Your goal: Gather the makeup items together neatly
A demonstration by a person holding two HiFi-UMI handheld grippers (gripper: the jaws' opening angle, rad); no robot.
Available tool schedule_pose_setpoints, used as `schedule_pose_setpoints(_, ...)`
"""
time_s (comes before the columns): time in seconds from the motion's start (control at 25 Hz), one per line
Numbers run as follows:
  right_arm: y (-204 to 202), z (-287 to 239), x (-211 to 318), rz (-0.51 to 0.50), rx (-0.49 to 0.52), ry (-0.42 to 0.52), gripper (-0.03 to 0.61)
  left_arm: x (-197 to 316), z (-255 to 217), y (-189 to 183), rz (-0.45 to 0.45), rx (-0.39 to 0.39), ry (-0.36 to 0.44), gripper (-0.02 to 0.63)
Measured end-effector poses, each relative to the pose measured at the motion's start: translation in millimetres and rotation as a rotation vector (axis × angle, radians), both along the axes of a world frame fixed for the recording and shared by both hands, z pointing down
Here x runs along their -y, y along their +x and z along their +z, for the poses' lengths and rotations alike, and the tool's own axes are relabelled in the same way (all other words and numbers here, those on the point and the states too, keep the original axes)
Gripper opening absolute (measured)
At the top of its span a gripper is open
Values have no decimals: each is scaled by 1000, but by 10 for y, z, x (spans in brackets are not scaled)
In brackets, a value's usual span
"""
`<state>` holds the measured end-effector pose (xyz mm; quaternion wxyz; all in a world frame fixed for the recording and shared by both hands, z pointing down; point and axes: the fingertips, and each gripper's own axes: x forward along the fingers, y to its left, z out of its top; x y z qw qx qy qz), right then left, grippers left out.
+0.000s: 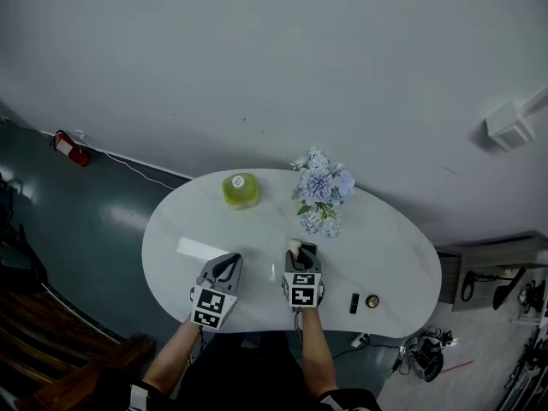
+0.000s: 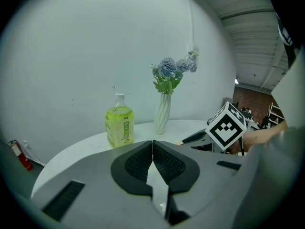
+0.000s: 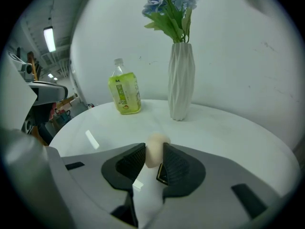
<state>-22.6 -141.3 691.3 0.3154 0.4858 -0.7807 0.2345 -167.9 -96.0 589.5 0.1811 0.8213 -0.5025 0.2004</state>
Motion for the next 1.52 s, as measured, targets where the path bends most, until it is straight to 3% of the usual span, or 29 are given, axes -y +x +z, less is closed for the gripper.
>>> schedule_pose_setpoints(0.28, 326, -340, -107, 43, 0, 67, 132, -68, -144, 282, 49, -12, 30, 20)
schedule_pose_setpoints(0.6, 968, -554, -440, 136, -27, 108, 132, -266, -244, 814, 138, -31, 53, 20)
schedule_pose_setpoints(1.0, 1712, -572, -992, 234, -44, 105, 132, -605, -262, 1455, 227, -42, 59, 20)
schedule_pose_setpoints(1.52, 2039, -177, -1467, 209, -41, 25, 132, -969, 2, 1900, 260, -31, 5, 20)
